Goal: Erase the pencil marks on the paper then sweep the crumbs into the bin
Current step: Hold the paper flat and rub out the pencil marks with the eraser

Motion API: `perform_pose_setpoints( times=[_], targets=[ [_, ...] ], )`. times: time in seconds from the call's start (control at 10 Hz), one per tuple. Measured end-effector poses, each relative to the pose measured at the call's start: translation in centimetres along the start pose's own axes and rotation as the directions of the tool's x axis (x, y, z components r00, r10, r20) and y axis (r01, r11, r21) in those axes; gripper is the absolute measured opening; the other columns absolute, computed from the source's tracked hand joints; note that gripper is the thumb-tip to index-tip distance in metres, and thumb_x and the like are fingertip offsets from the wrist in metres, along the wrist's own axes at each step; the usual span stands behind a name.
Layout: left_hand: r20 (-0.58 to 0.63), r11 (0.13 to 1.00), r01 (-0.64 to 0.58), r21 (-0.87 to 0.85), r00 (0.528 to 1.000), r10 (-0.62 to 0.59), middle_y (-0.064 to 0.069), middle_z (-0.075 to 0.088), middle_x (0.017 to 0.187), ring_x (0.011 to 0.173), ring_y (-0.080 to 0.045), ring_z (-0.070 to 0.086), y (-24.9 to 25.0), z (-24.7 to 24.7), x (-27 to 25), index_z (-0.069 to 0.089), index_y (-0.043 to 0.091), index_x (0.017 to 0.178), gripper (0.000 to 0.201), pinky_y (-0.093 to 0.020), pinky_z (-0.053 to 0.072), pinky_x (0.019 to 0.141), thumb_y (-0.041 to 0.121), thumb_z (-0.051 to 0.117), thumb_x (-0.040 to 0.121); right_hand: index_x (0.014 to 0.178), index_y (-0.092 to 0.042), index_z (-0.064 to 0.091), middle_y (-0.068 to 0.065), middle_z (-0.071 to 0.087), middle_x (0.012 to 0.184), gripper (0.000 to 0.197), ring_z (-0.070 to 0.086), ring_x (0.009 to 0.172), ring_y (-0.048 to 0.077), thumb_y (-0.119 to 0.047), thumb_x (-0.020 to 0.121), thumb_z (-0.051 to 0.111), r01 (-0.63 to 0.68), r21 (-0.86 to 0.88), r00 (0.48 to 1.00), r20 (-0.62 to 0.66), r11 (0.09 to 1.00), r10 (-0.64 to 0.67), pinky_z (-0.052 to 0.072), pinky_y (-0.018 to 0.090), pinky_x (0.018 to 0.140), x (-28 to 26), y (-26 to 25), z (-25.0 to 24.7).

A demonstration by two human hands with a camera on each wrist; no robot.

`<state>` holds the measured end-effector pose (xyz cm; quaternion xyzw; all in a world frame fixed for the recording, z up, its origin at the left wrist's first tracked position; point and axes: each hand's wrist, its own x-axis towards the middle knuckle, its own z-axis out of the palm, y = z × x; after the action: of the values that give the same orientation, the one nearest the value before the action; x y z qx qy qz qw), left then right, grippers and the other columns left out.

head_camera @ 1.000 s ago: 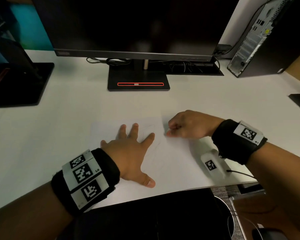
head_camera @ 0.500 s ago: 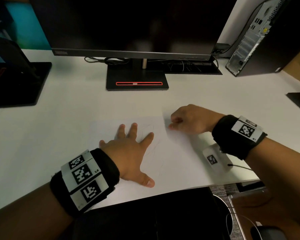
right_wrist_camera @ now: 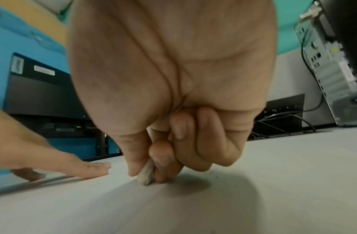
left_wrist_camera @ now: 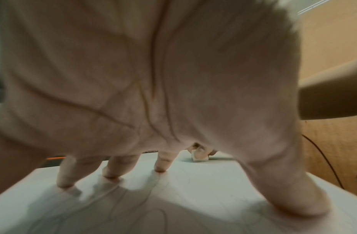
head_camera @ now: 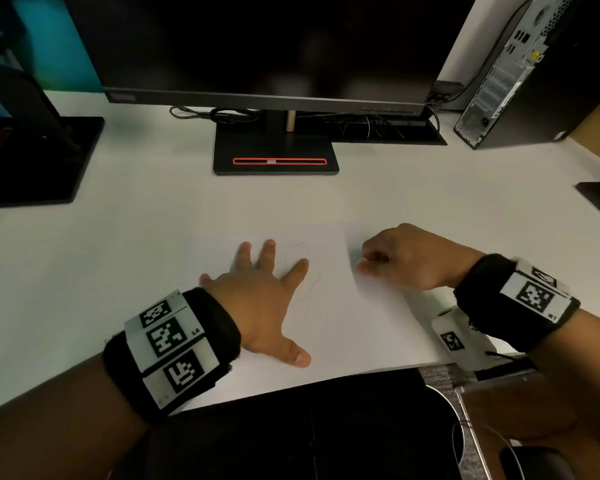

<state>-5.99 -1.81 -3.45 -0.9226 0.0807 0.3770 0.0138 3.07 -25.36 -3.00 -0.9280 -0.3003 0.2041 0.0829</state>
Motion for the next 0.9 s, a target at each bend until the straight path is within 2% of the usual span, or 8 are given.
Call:
perform_pose_setpoints(
  times=[0.1, 0.3, 0.4, 0.5, 0.6, 0.7, 0.8, 0.9],
  targets=[
    [-0.002, 1.000, 0.001, 0.005, 1.000, -0.001, -0.004, -0.041, 0.159, 0.148, -0.038, -0.030, 0.1, 0.0, -0.1, -0.031, 0.044, 0.149, 0.136, -0.076, 0.021, 0.111, 0.086, 0.066, 0.064, 0.068, -0.015, 0.045, -0.004, 0.046, 0.061, 0.043, 0.041, 0.058, 0.010, -0.044, 0.098, 0.055, 0.093, 0.014, 0.994, 0.050, 0.996, -0.093, 0.038, 0.029, 0.061, -0.4, -0.7, 1.1],
    [0.005, 1.000, 0.006, 0.005, 1.000, -0.006, -0.005, -0.041, 0.158, 0.148, -0.039, -0.030, 0.2, 0.0, -0.1, -0.032, 0.043, 0.149, 0.136, -0.076, 0.022, 0.110, 0.087, 0.065, 0.064, 0.065, -0.019, 0.045, -0.006, 0.049, 0.063, 0.042, 0.045, 0.062, 0.012, -0.042, 0.098, 0.055, -0.030, -0.003, 0.999, -0.013, 1.000, 0.030, 0.036, 0.026, 0.059, -0.2, 0.6, -0.3],
    [0.001, 1.000, 0.000, 0.007, 1.000, 0.000, -0.005, -0.041, 0.158, 0.148, -0.038, -0.030, 0.2, 0.1, -0.1, -0.032, 0.043, 0.149, 0.136, -0.076, 0.021, 0.111, 0.087, 0.065, 0.064, 0.066, -0.019, 0.046, -0.006, 0.048, 0.062, 0.043, 0.044, 0.060, 0.008, -0.045, 0.098, 0.055, 0.064, 0.022, 0.994, 0.090, 0.998, -0.066, 0.039, 0.027, 0.061, -0.7, -0.5, 1.0],
    [0.007, 1.000, 0.004, 0.001, 1.000, -0.004, -0.005, -0.041, 0.158, 0.148, -0.038, -0.031, 0.2, -0.1, -0.1, -0.032, 0.043, 0.149, 0.135, -0.076, 0.021, 0.111, 0.087, 0.065, 0.064, 0.065, -0.019, 0.046, -0.006, 0.051, 0.065, 0.042, 0.048, 0.064, 0.011, -0.045, 0.098, 0.054, -0.032, -0.021, 0.998, 0.056, 0.999, 0.033, 0.038, 0.027, 0.061, -0.4, 0.5, 0.3],
    [0.007, 1.000, 0.006, 0.001, 1.000, -0.006, -0.004, -0.041, 0.158, 0.148, -0.038, -0.031, 0.2, 0.0, 0.0, -0.032, 0.044, 0.149, 0.136, -0.076, 0.022, 0.111, 0.087, 0.065, 0.064, 0.069, -0.012, 0.048, 0.000, 0.058, 0.068, 0.040, 0.051, 0.065, 0.020, -0.039, 0.098, 0.053, -0.184, -0.007, 0.980, -0.084, 0.983, 0.183, 0.041, 0.033, 0.061, -0.4, 1.6, -0.8],
    [-0.004, 1.000, 0.003, 0.006, 1.000, -0.003, -0.005, -0.041, 0.158, 0.148, -0.038, -0.030, 0.1, 0.1, 0.1, -0.032, 0.044, 0.149, 0.136, -0.076, 0.022, 0.111, 0.088, 0.064, 0.063, 0.073, -0.013, 0.052, 0.005, 0.064, 0.069, 0.036, 0.055, 0.059, 0.019, -0.035, 0.100, 0.057, -0.116, 0.593, 0.984, -0.041, 0.797, 0.174, 0.047, 0.030, 0.058, -1.3, -0.8, 0.0],
    [0.001, 1.000, 0.003, 0.001, 1.000, -0.003, -0.004, -0.041, 0.158, 0.148, -0.038, -0.031, 0.2, 0.1, 0.0, -0.031, 0.045, 0.149, 0.136, -0.076, 0.023, 0.110, 0.088, 0.065, 0.062, 0.089, -0.012, 0.056, 0.026, 0.071, 0.095, 0.020, 0.071, 0.078, 0.033, -0.030, 0.094, 0.061, -0.269, 0.956, 0.963, 0.269, 0.115, 0.012, 0.061, 0.034, 0.065, -1.8, -4.0, 2.5],
    [-0.003, 1.000, 0.002, 0.001, 1.000, -0.002, -0.004, -0.041, 0.158, 0.148, -0.038, -0.031, 0.2, 0.0, -0.2, -0.031, 0.045, 0.149, 0.134, -0.075, 0.022, 0.111, 0.087, 0.065, 0.065, 0.091, -0.002, 0.064, 0.033, 0.067, 0.112, 0.032, 0.071, 0.101, 0.040, -0.030, 0.100, 0.051, -0.314, 0.919, 0.944, 0.330, -0.236, 0.027, 0.060, 0.044, 0.087, -0.5, -3.1, 3.2]
  ],
)
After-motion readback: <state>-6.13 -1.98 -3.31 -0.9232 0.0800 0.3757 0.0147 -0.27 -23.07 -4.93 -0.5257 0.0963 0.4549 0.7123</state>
